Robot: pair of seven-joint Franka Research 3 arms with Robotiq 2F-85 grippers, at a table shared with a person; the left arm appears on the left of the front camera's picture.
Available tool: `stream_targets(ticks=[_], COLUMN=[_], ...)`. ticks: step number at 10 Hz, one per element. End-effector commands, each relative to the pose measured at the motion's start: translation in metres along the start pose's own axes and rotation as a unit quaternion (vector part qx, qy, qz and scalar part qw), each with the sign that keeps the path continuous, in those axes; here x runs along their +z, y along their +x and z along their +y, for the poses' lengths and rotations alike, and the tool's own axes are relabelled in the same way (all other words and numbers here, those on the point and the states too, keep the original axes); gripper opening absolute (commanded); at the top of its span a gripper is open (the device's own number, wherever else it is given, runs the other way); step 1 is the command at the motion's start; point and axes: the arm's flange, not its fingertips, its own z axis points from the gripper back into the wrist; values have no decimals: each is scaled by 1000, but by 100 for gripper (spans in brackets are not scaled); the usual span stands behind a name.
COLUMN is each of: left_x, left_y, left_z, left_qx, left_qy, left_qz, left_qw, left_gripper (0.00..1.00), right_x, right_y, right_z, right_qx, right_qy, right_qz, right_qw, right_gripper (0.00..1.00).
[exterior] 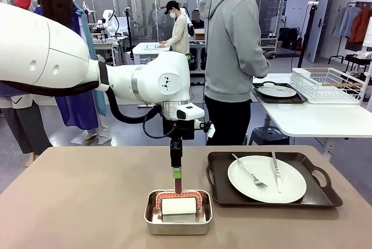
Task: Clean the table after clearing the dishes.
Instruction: When the left (or right) Handle tray is removed, use the left hand (or right hand) to clean the left (or right) side of the table with the Lint Roller.
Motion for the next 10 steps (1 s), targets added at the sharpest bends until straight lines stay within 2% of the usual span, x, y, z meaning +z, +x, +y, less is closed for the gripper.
stream_targets(ticks=[1, 3, 4, 5, 7, 8, 9, 10], left_x=[4, 7, 7, 8, 12, 16, 27, 64], left_y=[3, 3, 4, 3, 0, -5, -10, -25], left_z=[-1, -1, 0, -1, -6, -8, -10, -19], left_qx=[8, 17, 16, 19, 25, 41, 90, 147], left_qy=[-20, -19, -19, -20, -26, -25, -5, 0], left_qz=[-6, 0, -3, -3, -11, -12, 13, -22], left_qw=[1000, 1000, 1000, 1000, 999, 999, 996, 989], left_gripper=[0, 0, 6, 0, 0, 0, 2, 2], right_x=[1, 1, 1, 1, 1, 1, 1, 1], right_y=[-1, -1, -1, -1, -1, -1, -1, -1], right_z=[2, 2, 2, 2, 2, 2, 2, 2], right_qx=[2, 2, 2, 2, 2, 2, 2, 2], right_qy=[3, 3, 3, 3, 3, 3, 3, 3], right_qz=[0, 0, 0, 0, 0, 0, 0, 0], right_qw=[1000, 1000, 1000, 1000, 1000, 1000, 1000, 1000], right_gripper=[100, 100, 100, 100, 100, 100, 100, 100])
